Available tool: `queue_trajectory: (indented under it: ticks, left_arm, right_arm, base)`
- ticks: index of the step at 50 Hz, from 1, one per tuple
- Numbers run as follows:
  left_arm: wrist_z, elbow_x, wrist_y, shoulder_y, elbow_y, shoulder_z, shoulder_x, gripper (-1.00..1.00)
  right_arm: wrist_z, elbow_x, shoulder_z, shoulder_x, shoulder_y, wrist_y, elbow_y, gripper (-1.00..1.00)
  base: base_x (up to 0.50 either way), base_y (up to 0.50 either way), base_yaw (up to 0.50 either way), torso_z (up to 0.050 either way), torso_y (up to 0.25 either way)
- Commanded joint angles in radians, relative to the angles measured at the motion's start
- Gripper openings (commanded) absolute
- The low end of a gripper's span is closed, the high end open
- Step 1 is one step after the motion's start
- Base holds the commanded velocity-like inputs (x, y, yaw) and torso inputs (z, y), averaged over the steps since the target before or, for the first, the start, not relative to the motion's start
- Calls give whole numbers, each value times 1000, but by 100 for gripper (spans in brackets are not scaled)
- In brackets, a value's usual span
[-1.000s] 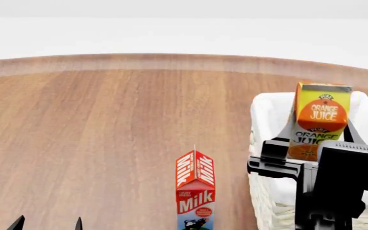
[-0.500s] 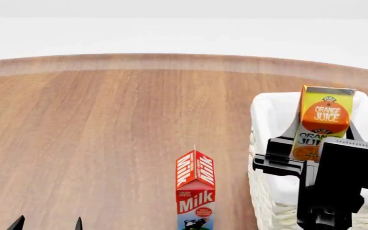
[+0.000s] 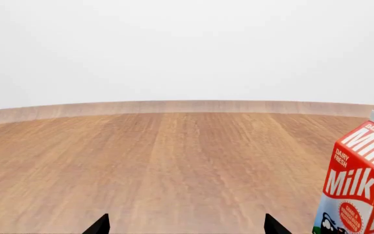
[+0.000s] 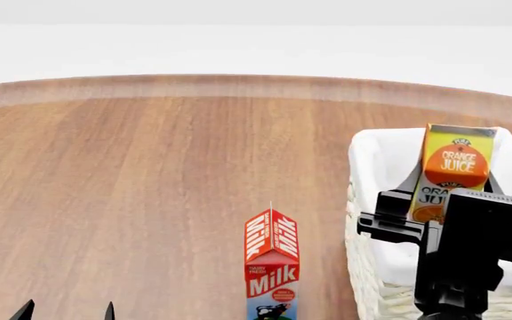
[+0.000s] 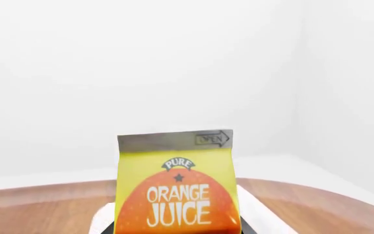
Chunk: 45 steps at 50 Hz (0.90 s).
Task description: Pick up the orange juice, and put it in the basket.
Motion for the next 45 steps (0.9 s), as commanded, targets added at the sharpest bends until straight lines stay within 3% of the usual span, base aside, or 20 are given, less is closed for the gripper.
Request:
queue_trajectory:
  ticks: [1, 45]
  left_arm:
    - [-2, -1, 1, -1, 0, 2, -1, 100]
    - [-8, -6, 4, -3, -1, 10, -6, 100]
  right_arm:
    - [-13, -55, -1, -11, 26, -7, 36, -100]
    - [-47, -95, -21, -73, 151, -53, 334, -100]
  base:
    - [0, 0, 0, 0, 0]
    - [0, 0, 0, 0, 1]
